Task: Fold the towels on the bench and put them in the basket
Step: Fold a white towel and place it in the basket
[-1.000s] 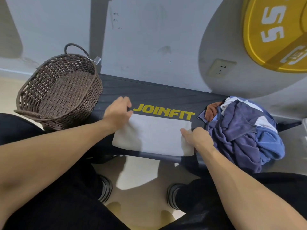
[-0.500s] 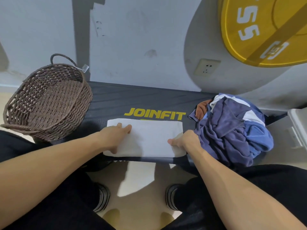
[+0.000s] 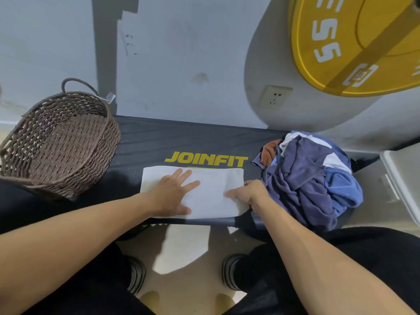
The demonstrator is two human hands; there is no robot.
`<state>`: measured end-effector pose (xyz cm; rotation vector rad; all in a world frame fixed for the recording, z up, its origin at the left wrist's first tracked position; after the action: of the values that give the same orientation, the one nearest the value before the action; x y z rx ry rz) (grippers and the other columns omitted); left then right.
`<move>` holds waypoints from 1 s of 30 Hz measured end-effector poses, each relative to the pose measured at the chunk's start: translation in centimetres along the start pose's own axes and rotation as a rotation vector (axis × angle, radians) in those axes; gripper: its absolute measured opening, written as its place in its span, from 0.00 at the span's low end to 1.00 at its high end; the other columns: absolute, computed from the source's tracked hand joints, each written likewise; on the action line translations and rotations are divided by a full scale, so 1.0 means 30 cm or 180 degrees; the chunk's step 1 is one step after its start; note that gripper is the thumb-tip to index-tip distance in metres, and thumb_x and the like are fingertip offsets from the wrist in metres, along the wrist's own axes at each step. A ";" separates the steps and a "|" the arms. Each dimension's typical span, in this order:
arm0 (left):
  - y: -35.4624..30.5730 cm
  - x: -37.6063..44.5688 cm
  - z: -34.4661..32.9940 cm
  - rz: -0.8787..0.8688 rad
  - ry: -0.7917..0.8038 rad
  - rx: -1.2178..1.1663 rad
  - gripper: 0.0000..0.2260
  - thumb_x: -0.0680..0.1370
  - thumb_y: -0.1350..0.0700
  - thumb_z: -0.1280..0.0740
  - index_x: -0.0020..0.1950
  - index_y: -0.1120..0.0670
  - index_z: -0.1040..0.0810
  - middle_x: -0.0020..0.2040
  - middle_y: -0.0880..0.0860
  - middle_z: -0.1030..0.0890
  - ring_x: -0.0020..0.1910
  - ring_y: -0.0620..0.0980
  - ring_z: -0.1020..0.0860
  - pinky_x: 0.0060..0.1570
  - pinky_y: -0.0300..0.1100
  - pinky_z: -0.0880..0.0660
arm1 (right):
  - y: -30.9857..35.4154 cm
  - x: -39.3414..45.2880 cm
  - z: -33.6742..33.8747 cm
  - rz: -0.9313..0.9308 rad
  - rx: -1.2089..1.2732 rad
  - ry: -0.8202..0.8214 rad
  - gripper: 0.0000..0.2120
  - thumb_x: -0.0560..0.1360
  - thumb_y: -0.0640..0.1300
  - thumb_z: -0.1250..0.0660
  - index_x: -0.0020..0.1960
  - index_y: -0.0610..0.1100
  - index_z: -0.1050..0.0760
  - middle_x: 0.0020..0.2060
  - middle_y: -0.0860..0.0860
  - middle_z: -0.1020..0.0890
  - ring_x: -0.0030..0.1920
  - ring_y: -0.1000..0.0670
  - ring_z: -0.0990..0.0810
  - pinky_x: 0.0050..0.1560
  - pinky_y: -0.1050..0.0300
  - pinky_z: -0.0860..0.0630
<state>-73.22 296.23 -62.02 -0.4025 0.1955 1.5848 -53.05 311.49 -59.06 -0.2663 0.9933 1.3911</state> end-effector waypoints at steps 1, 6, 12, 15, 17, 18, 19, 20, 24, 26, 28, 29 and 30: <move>-0.002 0.002 -0.005 0.0001 0.0005 0.0032 0.40 0.73 0.34 0.37 0.80 0.43 0.50 0.81 0.55 0.52 0.79 0.60 0.52 0.74 0.55 0.43 | 0.005 -0.004 -0.001 0.0014 -0.0040 -0.0040 0.29 0.63 0.50 0.19 0.58 0.38 0.23 0.53 0.44 0.20 0.52 0.42 0.20 0.54 0.45 0.19; 0.003 0.002 -0.013 -0.0004 0.0034 0.0004 0.39 0.75 0.33 0.38 0.80 0.44 0.52 0.81 0.56 0.54 0.79 0.60 0.54 0.75 0.56 0.46 | -0.002 -0.031 -0.024 -0.0122 -0.0029 -0.0009 0.29 0.64 0.46 0.19 0.56 0.37 0.32 0.51 0.42 0.20 0.46 0.42 0.19 0.49 0.44 0.17; 0.005 -0.004 -0.002 -0.0038 0.0100 -0.0162 0.39 0.76 0.34 0.37 0.80 0.44 0.52 0.81 0.55 0.55 0.79 0.59 0.55 0.76 0.54 0.50 | 0.023 -0.054 0.031 -0.0240 0.1466 0.0771 0.18 0.69 0.39 0.22 0.56 0.36 0.22 0.49 0.43 0.15 0.43 0.44 0.15 0.38 0.50 0.18; -0.002 -0.006 0.040 -0.0001 0.0296 -0.0259 0.36 0.77 0.37 0.36 0.80 0.44 0.49 0.81 0.55 0.54 0.79 0.59 0.54 0.76 0.55 0.49 | 0.047 -0.077 0.036 -0.0193 0.1635 0.1001 0.10 0.75 0.37 0.29 0.56 0.40 0.23 0.49 0.43 0.15 0.45 0.44 0.15 0.37 0.52 0.18; -0.017 -0.002 0.093 0.0080 0.0281 -0.0735 0.31 0.79 0.43 0.35 0.79 0.48 0.41 0.80 0.56 0.46 0.78 0.58 0.47 0.75 0.51 0.45 | 0.079 -0.094 0.019 0.0016 0.1565 0.0887 0.09 0.77 0.36 0.31 0.56 0.41 0.25 0.49 0.43 0.16 0.45 0.44 0.16 0.37 0.52 0.18; -0.027 0.000 0.124 0.0205 0.0123 -0.1301 0.27 0.80 0.46 0.35 0.76 0.51 0.36 0.77 0.57 0.38 0.76 0.57 0.40 0.72 0.48 0.40 | 0.103 -0.107 0.005 0.0190 0.1547 0.0765 0.10 0.76 0.36 0.31 0.57 0.42 0.25 0.49 0.43 0.17 0.45 0.44 0.17 0.37 0.53 0.19; -0.037 0.000 0.158 0.0454 -0.0085 -0.2133 0.22 0.80 0.48 0.35 0.73 0.53 0.32 0.70 0.57 0.30 0.70 0.56 0.31 0.66 0.44 0.34 | 0.131 -0.120 -0.011 0.0389 0.1543 0.0655 0.12 0.76 0.36 0.30 0.58 0.43 0.25 0.49 0.43 0.17 0.45 0.44 0.17 0.35 0.53 0.19; -0.048 -0.001 0.191 0.0758 -0.0232 -0.3014 0.18 0.81 0.49 0.35 0.69 0.55 0.28 0.62 0.56 0.25 0.62 0.56 0.24 0.58 0.44 0.28 | 0.160 -0.136 -0.031 0.0587 0.1554 0.0600 0.13 0.75 0.36 0.30 0.58 0.44 0.25 0.49 0.44 0.17 0.44 0.44 0.17 0.35 0.52 0.18; -0.046 -0.006 0.261 0.1231 0.0202 -0.4971 0.25 0.82 0.40 0.42 0.62 0.61 0.24 0.48 0.60 0.22 0.45 0.58 0.23 0.42 0.51 0.24 | 0.248 -0.210 -0.127 0.1256 0.1516 0.0785 0.13 0.74 0.39 0.28 0.58 0.45 0.24 0.48 0.43 0.16 0.46 0.42 0.15 0.43 0.40 0.16; -0.016 -0.032 0.265 0.1364 0.0259 -0.4956 0.26 0.76 0.37 0.36 0.59 0.58 0.21 0.48 0.57 0.18 0.44 0.56 0.20 0.44 0.49 0.26 | 0.270 -0.237 -0.164 0.1412 0.1464 0.1221 0.12 0.74 0.41 0.27 0.57 0.45 0.23 0.43 0.46 0.17 0.40 0.46 0.15 0.44 0.45 0.16; 0.027 -0.054 0.243 0.1608 0.0144 -0.4758 0.25 0.69 0.39 0.28 0.57 0.56 0.18 0.49 0.55 0.15 0.47 0.55 0.16 0.48 0.49 0.23 | 0.280 -0.249 -0.183 0.1339 0.1536 0.1790 0.11 0.75 0.41 0.28 0.56 0.44 0.22 0.38 0.51 0.17 0.37 0.50 0.16 0.43 0.52 0.16; 0.051 -0.065 0.222 0.1765 0.0083 -0.4702 0.22 0.70 0.43 0.26 0.56 0.56 0.18 0.50 0.55 0.14 0.48 0.56 0.16 0.50 0.50 0.22 | 0.279 -0.246 -0.188 0.1273 0.1511 0.1844 0.11 0.74 0.40 0.27 0.56 0.44 0.22 0.38 0.51 0.16 0.38 0.49 0.16 0.43 0.53 0.17; 0.073 -0.072 0.196 0.1932 0.0035 -0.4668 0.17 0.72 0.48 0.26 0.56 0.56 0.18 0.49 0.56 0.14 0.48 0.56 0.16 0.48 0.50 0.22 | 0.276 -0.235 -0.193 0.1242 0.1388 0.1688 0.13 0.74 0.39 0.26 0.57 0.43 0.23 0.38 0.50 0.16 0.38 0.48 0.16 0.43 0.52 0.17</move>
<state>-76.14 296.26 -56.07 -1.5753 -1.0014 2.0983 -62.00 304.49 -54.29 -0.1152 1.8344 1.4332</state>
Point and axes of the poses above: each hand's wrist, its own x-axis towards the middle knuckle, its own z-axis out of the back of the hand, y = z × x, the point moved 1 cm from there along x, towards the middle knuckle
